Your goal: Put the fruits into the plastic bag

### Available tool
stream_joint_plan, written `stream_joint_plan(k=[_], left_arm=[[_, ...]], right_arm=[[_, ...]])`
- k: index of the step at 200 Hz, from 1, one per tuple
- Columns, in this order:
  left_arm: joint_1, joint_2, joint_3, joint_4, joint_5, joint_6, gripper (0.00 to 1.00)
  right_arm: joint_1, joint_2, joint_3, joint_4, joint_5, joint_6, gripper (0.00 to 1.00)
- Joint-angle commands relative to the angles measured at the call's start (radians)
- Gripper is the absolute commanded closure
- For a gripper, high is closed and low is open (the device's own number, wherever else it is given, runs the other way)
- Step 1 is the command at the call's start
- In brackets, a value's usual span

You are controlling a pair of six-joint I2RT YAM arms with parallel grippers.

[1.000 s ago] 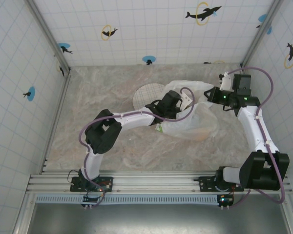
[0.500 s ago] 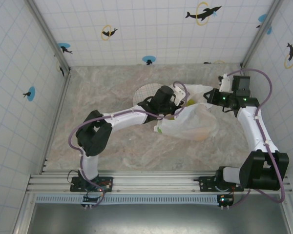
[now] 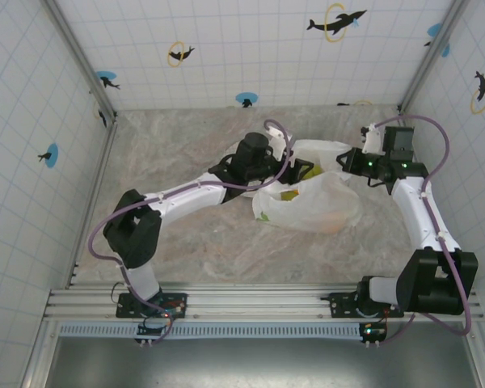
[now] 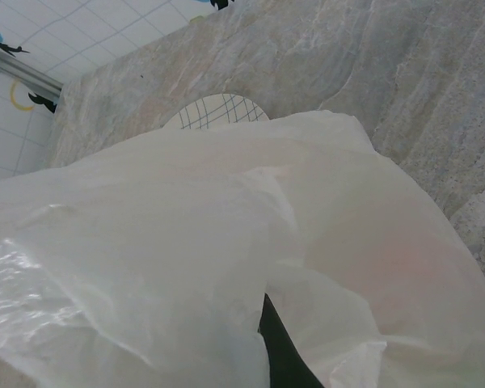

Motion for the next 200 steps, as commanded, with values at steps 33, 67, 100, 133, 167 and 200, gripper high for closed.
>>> stream_joint_plan(k=[33,67,100,133,167,200], left_arm=[[0.033,-0.11,-0.069,0.06,0.021,-0.076,0.12],[0.076,-0.145,-0.102,0.048,0.115,-0.115,0.14],[0.112,-0.158,-0.122,0.069,0.362,-0.143,0.16],[0.107,-0.17,-0.11,0.048,0.474,-0.136,0.18],[0.108,-0.245,-0.159,0.035,0.407,-0.107,0.18],[0.129,-0.341,-0.238,-0.01,0.206,-0.105,0.15]], right_arm=[[-0.004,0.011,-0.019,0.021,0.003,-0.012,1.0],[-0.005,0.01,-0.02,0.022,0.005,-0.012,1.0],[-0.004,0.015,-0.025,0.029,0.003,-0.011,1.0],[-0.003,0.02,-0.026,0.035,0.0,-0.004,1.0],[-0.002,0.021,-0.021,0.037,0.002,-0.004,1.0],[-0.001,0.023,-0.019,0.036,0.0,-0.003,1.0]])
